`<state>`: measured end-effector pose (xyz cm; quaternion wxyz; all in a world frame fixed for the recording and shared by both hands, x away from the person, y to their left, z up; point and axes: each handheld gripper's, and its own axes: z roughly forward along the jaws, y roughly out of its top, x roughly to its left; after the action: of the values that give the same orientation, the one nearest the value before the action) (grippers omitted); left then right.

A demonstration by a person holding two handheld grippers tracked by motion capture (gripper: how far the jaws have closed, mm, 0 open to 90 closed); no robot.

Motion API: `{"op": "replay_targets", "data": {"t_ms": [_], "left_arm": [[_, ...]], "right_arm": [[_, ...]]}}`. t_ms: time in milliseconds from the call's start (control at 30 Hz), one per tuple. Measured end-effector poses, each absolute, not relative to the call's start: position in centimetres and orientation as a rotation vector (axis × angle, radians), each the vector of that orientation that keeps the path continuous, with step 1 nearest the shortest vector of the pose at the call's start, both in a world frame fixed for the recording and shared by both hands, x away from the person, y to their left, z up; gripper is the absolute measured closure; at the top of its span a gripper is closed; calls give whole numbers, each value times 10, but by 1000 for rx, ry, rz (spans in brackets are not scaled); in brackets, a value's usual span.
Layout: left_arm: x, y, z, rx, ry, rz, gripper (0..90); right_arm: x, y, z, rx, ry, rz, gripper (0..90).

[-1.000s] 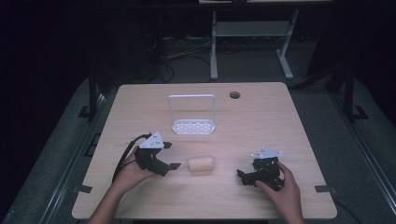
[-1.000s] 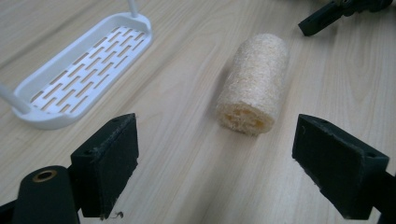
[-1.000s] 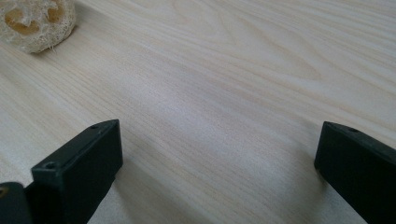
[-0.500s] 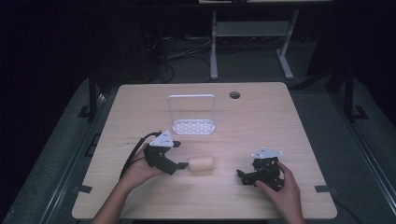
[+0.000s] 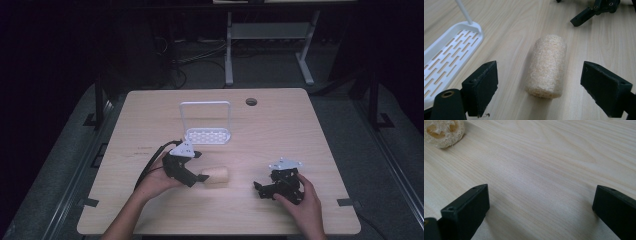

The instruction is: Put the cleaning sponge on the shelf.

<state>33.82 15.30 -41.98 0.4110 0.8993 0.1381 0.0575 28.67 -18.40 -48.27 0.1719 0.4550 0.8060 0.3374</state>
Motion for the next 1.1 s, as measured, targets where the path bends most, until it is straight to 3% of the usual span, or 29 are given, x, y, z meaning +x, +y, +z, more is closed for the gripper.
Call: {"op": "replay_targets", "data": {"t_ms": [1100], "left_arm": [[344,117,-444,2289,285,78,147]], "right_arm": [[287,-184,-483,1289,2289,958,5]]}}
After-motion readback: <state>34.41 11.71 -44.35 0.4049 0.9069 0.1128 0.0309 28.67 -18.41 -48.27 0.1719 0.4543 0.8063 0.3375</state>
